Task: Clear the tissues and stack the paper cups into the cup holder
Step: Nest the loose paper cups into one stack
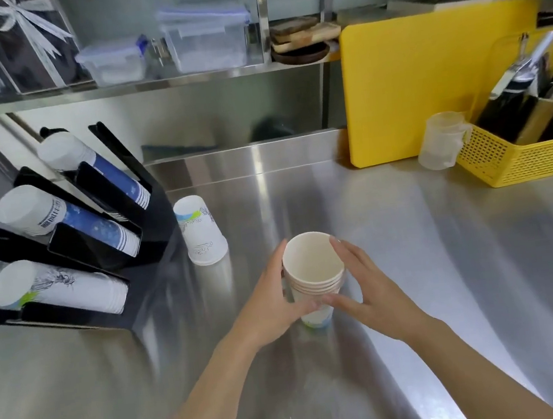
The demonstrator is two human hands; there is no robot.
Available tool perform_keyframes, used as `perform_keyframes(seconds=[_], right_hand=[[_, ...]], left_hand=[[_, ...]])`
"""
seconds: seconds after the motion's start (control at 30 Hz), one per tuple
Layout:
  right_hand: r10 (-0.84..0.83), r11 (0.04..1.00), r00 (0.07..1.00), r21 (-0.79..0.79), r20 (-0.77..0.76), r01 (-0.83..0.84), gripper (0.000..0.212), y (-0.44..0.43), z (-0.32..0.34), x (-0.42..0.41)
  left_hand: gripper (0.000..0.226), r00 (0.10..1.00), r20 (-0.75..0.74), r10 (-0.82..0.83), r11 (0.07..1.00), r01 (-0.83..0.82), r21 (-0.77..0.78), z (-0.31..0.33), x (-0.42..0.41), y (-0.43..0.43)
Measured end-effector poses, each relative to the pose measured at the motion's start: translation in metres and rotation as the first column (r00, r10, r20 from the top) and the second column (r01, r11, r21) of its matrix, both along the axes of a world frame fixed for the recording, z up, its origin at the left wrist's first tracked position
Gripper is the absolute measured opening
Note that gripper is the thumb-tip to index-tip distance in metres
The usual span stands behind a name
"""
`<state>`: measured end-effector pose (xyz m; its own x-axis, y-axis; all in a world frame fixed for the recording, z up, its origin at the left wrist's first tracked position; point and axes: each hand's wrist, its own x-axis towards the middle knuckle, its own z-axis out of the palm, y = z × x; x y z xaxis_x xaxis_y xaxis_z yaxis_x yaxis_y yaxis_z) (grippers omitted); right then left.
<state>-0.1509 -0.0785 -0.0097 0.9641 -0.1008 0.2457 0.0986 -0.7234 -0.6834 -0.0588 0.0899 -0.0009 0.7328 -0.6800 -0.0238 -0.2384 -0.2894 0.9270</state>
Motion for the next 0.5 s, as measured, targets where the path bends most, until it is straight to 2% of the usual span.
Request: perform_keyframes(seconds=[0.07,0.23,0.4,0.5], right_hand=[[0.012,0.998,1.0,0.062,-0.016,-0.011,0.081,-0.003,-0.005,0.002],[0.05,0.96,0.999,0.275,-0.002,-0.048,0.081,-0.006,-0.011,0.013],[0.01,0.895,0.999,0.446,-0.052,0.014,0.076,-0.013,-0.003,0.038],[0.054,0.866,0.998,0.499,-0.043,-0.025,0.064,-0.01,0.01,0.057]], left_hand=[[0.103,0.999,-0.041,-0.007,1.0,0.007,-0.008,-0.007,0.0,-0.002],[0.1,0.995,-0.101,0.022,0.994,-0.033,-0.105,-0.013,-0.002,-0.007],[0.078,0.991,-0.045,0.123,0.982,-0.128,-0.139,0.0,0.009,-0.002],[0.063,0.981,-0.03,0.191,0.961,-0.193,-0.198,0.008,0.019,0.006]])
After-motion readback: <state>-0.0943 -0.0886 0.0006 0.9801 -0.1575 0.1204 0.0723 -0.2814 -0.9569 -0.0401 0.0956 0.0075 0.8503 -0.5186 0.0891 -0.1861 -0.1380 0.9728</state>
